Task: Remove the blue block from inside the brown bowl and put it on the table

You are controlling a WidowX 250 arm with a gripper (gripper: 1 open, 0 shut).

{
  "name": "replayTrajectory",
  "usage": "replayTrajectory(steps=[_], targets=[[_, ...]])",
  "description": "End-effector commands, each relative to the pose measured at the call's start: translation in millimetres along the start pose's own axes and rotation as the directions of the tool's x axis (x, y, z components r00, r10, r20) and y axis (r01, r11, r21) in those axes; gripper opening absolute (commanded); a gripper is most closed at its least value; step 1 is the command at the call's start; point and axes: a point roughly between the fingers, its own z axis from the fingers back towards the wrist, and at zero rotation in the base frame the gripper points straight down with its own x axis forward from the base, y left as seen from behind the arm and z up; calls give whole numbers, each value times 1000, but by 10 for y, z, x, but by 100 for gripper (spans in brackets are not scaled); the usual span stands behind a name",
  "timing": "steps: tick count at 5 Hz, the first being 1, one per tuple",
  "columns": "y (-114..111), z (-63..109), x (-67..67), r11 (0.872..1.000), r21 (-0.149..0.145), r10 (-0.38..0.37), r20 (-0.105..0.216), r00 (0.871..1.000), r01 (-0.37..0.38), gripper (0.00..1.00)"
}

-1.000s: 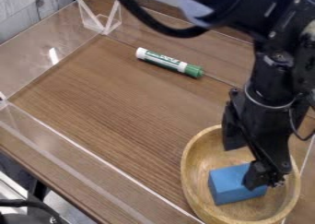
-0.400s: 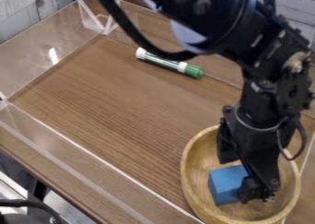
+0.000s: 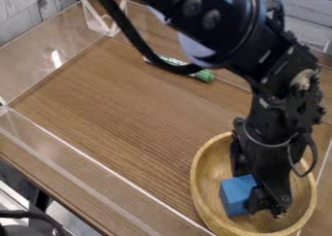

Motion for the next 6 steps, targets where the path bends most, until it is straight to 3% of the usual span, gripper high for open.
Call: replayTrajectory(steps=[1, 6], targets=[[44, 85, 60, 1000, 13, 6, 30, 1000, -7, 0], [120, 272, 46, 999, 38, 15, 6, 1000, -15, 0]])
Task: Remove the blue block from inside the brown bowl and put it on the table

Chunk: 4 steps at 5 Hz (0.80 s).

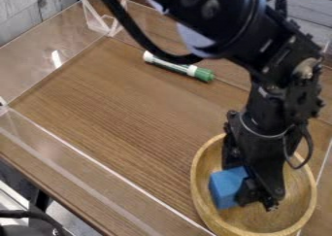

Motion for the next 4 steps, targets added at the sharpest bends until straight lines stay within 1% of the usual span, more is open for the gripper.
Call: replayTrajectory(steps=[1, 2, 3, 4], targets=[[83, 242, 115, 999, 25, 28, 67, 997, -30, 0], [107, 311, 105, 999, 33, 41, 66, 997, -43, 0], [134, 425, 93, 998, 38, 57, 54, 997, -59, 0], [167, 566, 79, 996, 51, 76, 57, 995, -79, 0]])
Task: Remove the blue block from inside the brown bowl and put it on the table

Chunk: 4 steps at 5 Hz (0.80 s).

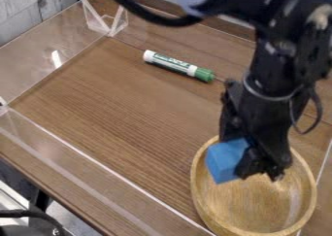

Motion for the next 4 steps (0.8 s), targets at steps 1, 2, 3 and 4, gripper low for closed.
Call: replayTrajectory(steps=[1, 2, 3, 4], targets=[[138, 385, 60, 997, 38, 71, 58, 996, -73, 0], [335, 664, -13, 988, 82, 123, 61, 991, -128, 0], [635, 802, -119, 979, 109, 168, 71, 983, -175, 0], [807, 792, -197, 961, 125, 236, 84, 968, -245, 0]])
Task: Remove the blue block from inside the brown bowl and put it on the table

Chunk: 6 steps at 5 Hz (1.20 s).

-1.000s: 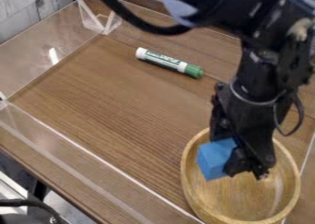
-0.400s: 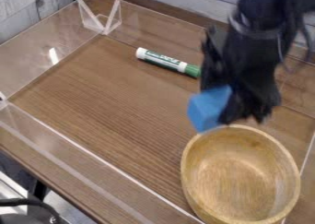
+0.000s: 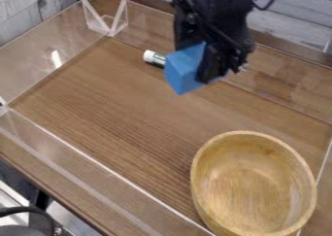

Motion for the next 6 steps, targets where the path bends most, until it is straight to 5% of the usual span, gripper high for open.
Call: replayTrajectory(steps=[1, 6], targets=[[33, 169, 63, 998, 25, 47, 73, 996, -49, 0], [235, -439, 10, 966, 71, 250, 6, 968, -250, 0]])
